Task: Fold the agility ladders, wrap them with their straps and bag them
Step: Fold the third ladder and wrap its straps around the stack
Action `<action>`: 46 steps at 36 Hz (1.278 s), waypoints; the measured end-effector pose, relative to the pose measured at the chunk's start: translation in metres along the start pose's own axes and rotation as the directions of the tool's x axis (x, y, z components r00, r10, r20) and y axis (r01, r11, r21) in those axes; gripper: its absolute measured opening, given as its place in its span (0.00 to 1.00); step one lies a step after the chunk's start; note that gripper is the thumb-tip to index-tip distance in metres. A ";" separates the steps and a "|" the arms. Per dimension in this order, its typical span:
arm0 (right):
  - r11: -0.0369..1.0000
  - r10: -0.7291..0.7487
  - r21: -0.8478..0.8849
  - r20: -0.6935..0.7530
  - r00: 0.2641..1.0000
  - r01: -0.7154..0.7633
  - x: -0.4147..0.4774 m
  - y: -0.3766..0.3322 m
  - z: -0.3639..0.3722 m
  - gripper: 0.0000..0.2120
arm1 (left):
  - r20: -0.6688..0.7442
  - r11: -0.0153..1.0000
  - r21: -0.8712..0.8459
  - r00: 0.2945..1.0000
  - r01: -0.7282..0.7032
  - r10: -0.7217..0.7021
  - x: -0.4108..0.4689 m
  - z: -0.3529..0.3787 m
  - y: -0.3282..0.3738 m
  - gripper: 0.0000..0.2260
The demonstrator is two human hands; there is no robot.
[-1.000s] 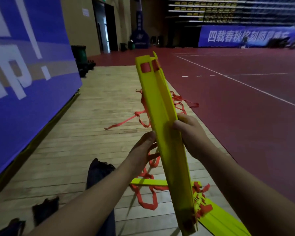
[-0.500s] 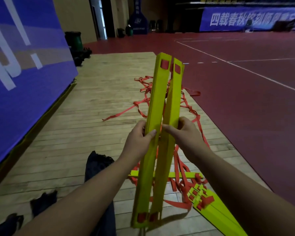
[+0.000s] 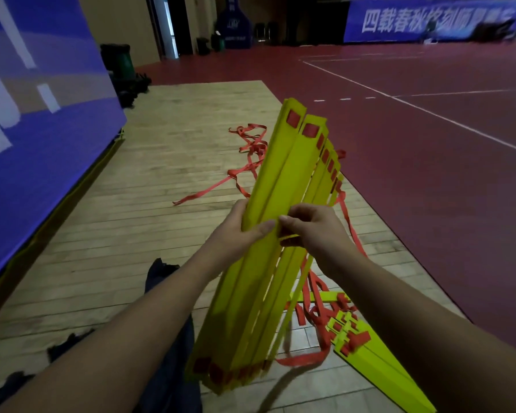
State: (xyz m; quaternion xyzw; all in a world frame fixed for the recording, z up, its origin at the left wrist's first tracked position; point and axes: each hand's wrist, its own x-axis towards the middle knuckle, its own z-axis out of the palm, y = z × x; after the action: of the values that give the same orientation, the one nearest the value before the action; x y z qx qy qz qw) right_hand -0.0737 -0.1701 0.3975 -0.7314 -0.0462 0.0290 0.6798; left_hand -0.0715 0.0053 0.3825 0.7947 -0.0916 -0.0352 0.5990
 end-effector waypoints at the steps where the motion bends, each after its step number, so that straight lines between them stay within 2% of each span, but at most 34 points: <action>1: 1.000 -0.007 -0.002 -0.006 1.000 0.007 -0.001 -0.001 0.001 0.07 | 0.035 0.999 0.045 0.999 0.014 -0.015 0.000 -0.002 -0.002 0.34; 3: 0.997 -0.042 -0.068 -0.005 0.999 0.042 -0.003 0.000 0.001 0.07 | 0.067 0.992 0.121 0.997 0.025 -0.033 -0.001 -0.002 -0.005 0.44; 5: 0.971 -0.109 -0.213 0.021 0.994 0.111 -0.003 0.000 0.000 0.08 | 0.045 0.987 0.157 0.998 0.025 -0.033 0.000 -0.001 -0.009 0.46; 7: 0.937 -0.141 -0.316 0.043 0.989 0.147 -0.003 -0.002 0.000 0.09 | -0.001 0.984 0.175 1.000 0.023 -0.024 0.000 0.000 -0.008 0.41; 9: 0.927 -0.134 -0.346 0.051 0.990 0.144 -0.003 -0.003 -0.002 0.12 | -0.026 0.987 0.161 0.999 0.025 -0.021 -0.002 -0.001 -0.005 0.36; 13: 0.931 -0.102 -0.361 -0.092 0.991 0.062 0.004 0.011 -0.015 0.17 | -0.091 0.987 0.161 0.995 -0.013 0.028 -0.005 -0.007 0.003 0.29; 15: 0.945 -0.007 -0.325 -0.157 0.988 -0.045 0.011 0.026 -0.024 0.17 | -0.133 0.984 0.171 0.989 -0.043 0.066 -0.008 -0.012 0.012 0.29; 17: 0.959 0.194 -0.167 -0.190 0.962 -0.227 0.017 0.042 -0.033 0.22 | -0.154 0.990 0.125 0.985 -0.060 0.079 -0.012 -0.014 0.024 0.31; 18: 0.937 0.320 -0.081 -0.190 0.928 -0.339 0.018 0.049 -0.036 0.28 | -0.155 0.996 0.065 0.985 -0.064 0.073 -0.014 -0.014 0.031 0.32; 20: 0.843 0.527 -0.043 -0.130 0.840 -0.536 0.016 0.063 -0.038 0.41 | -0.119 0.992 -0.083 0.990 -0.091 0.081 -0.020 -0.018 0.041 0.31; 23: 0.766 0.639 -0.083 -0.004 0.769 -0.637 0.008 0.081 -0.025 0.45 | -0.016 0.938 -0.317 0.989 -0.142 0.144 -0.026 -0.023 0.050 0.29; 28: 0.807 0.585 0.038 0.076 0.807 -0.589 -0.008 0.098 0.009 0.38 | 0.085 0.783 -0.614 0.978 -0.098 0.189 -0.027 -0.032 0.049 0.29; 30: 0.804 0.572 0.102 0.138 0.809 -0.586 -0.014 0.101 0.019 0.40 | 0.089 0.734 -0.676 0.981 -0.070 0.175 -0.033 -0.032 0.053 0.27; 32: 0.780 0.555 0.198 0.216 0.803 -0.593 -0.016 0.103 0.027 0.44 | -0.002 0.695 -0.717 0.996 -0.062 0.087 -0.039 -0.028 0.060 0.10; 34: 0.759 0.518 0.268 0.304 0.800 -0.593 -0.016 0.098 0.029 0.43 | -0.193 0.645 -0.750 0.981 -0.142 -0.008 -0.039 -0.028 0.061 0.09; 35: 0.754 0.497 0.282 0.345 0.796 -0.593 -0.016 0.094 0.030 0.40 | -0.240 0.619 -0.765 0.971 -0.176 -0.020 -0.038 -0.030 0.061 0.08; 37: 0.762 0.433 0.303 0.418 0.798 -0.573 -0.015 0.087 0.031 0.39 | -0.276 0.609 -0.768 0.961 -0.199 -0.033 -0.038 -0.031 0.062 0.10; 39: 0.773 0.372 0.309 0.486 0.791 -0.554 -0.013 0.081 0.030 0.37 | -0.305 0.641 -0.738 0.952 -0.212 -0.035 -0.037 -0.033 0.061 0.08; 41: 0.787 0.341 0.296 0.523 0.782 -0.541 -0.014 0.071 0.029 0.32 | -0.323 0.654 -0.722 0.946 -0.226 -0.029 -0.035 -0.037 0.057 0.07; 43: 0.808 0.330 0.284 0.507 0.796 -0.516 -0.013 0.064 0.027 0.21 | -0.320 0.636 -0.740 0.946 -0.219 -0.047 -0.032 -0.046 0.053 0.16; 44: 0.821 0.329 0.279 0.481 0.813 -0.498 -0.012 0.061 0.024 0.14 | -0.289 0.636 -0.750 0.955 -0.182 -0.067 -0.030 -0.051 0.049 0.20; 46: 0.843 0.333 0.273 0.410 0.849 -0.463 -0.009 0.052 0.018 0.05 | -0.205 0.648 -0.753 0.977 -0.117 -0.063 -0.028 -0.056 0.044 0.18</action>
State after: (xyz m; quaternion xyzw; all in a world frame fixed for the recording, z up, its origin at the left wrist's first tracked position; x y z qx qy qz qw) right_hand -0.0829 -0.1573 0.3441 -0.5696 -0.0036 0.3080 0.7620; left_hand -0.0941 0.0516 0.4384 0.4673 -0.0158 0.0238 0.8836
